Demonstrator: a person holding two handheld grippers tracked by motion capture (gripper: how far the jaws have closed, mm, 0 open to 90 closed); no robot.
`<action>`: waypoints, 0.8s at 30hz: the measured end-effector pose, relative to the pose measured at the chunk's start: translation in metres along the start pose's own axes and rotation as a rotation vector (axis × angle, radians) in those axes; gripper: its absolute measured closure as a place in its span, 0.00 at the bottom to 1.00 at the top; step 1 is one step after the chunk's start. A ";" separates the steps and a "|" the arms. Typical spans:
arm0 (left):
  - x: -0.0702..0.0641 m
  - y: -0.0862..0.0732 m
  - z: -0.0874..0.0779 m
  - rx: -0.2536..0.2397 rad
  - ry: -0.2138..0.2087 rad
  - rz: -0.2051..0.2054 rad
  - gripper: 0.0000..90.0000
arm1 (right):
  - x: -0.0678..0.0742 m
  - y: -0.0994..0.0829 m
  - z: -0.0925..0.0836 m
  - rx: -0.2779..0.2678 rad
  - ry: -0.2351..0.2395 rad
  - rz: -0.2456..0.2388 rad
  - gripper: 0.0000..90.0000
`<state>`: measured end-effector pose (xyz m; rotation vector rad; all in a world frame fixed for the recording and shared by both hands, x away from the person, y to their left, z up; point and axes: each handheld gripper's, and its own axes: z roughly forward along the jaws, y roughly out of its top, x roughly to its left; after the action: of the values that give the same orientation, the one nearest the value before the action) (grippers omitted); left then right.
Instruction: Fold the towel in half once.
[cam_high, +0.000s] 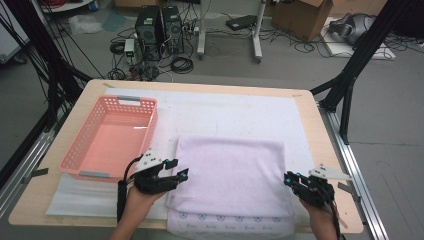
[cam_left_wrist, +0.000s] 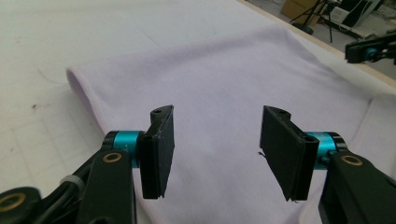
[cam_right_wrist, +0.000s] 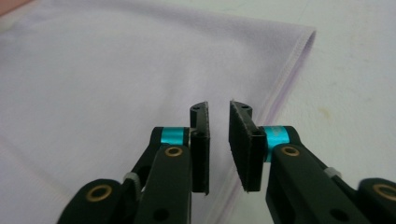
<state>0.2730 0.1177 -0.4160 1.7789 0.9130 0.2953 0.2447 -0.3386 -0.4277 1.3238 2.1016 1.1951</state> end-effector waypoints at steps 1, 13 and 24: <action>0.003 0.003 0.005 0.005 0.004 -0.006 0.51 | -0.001 0.004 0.008 0.013 -0.001 0.002 0.88; 0.034 0.003 0.039 0.065 0.154 -0.063 0.46 | -0.019 0.017 0.052 0.110 -0.129 -0.023 0.88; 0.046 -0.003 0.054 0.157 0.257 -0.096 0.39 | -0.030 0.020 0.060 0.107 -0.158 0.061 0.56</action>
<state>0.3343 0.1128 -0.4511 1.8610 1.2294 0.4057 0.3112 -0.3338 -0.4484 1.4881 2.0502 0.9791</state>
